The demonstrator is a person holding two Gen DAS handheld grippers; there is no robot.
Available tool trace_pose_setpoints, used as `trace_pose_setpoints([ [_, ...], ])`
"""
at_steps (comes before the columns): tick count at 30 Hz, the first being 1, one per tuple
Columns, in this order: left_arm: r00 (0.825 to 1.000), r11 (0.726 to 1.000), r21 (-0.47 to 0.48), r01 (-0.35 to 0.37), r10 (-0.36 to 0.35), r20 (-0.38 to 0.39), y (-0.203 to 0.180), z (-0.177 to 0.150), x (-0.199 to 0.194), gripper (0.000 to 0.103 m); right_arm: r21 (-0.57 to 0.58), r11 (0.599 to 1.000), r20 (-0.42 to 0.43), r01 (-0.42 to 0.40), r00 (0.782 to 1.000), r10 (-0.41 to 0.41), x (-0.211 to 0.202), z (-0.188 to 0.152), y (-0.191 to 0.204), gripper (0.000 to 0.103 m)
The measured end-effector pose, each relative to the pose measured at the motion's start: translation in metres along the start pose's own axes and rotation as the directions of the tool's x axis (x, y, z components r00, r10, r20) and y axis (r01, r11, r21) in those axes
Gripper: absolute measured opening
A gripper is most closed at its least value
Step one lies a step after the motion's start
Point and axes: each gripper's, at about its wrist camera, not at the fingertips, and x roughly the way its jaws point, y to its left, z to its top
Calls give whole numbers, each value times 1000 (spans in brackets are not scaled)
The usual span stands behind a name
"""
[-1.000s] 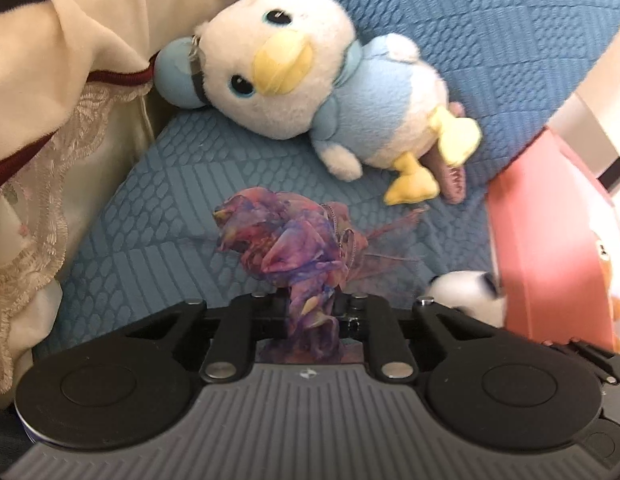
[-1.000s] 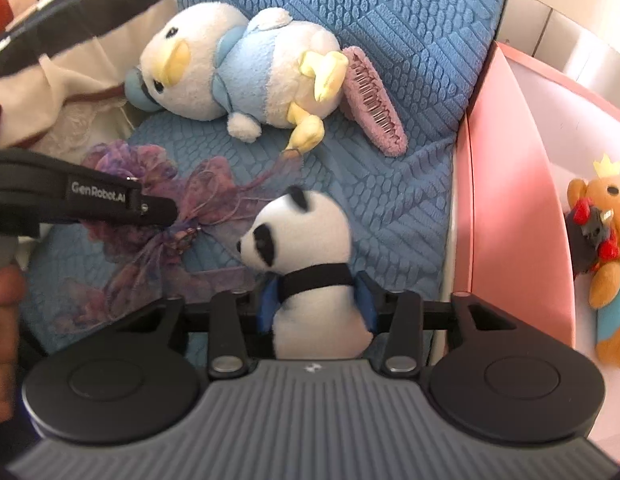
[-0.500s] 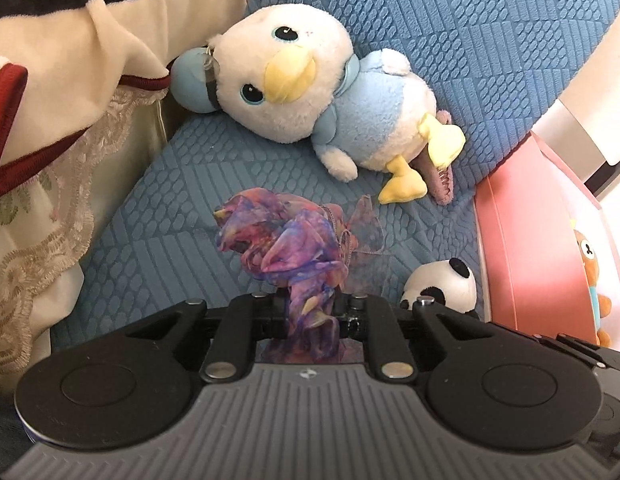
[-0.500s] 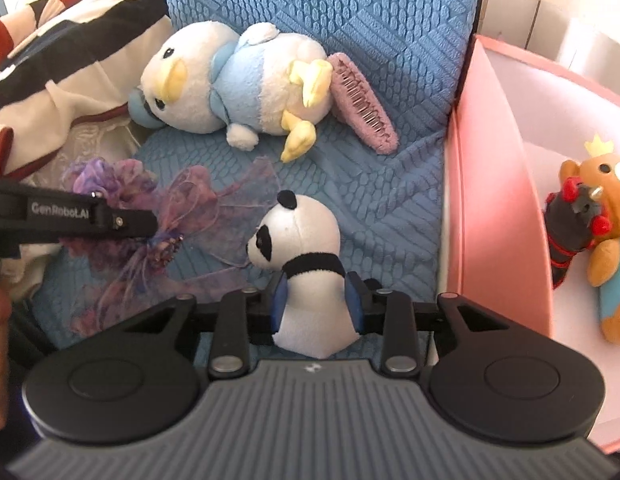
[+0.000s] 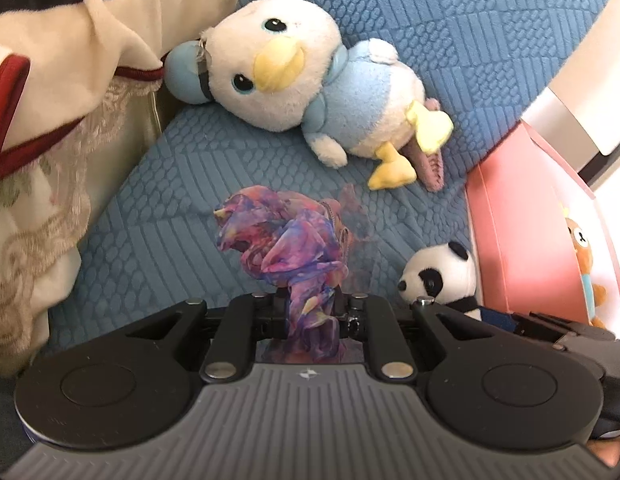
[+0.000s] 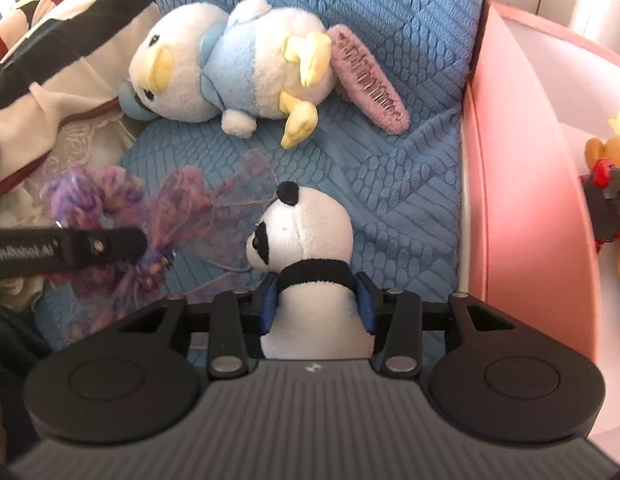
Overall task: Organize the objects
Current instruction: 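Lift the purple bow with the left tool while the right tool lifts the panda, then carry the bow and panda over the pink box with both tools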
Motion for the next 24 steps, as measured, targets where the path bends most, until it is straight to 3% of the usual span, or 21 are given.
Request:
trace_pose_setpoints([
  [13,998,997,-58,57,-54,45,-13,-20,-45,18,83,996,73,-32,997,26,-82,-17,-14,43],
  [17,997,998,-34,59,-57,60,-27,-8,-61,18,111,993,108,-41,994,29,-108,-13,-23,43],
  [24,993,996,67,59,-66,95,-88,-1,-88,18,108,993,153,-56,987,39,-145,4,-39,43],
])
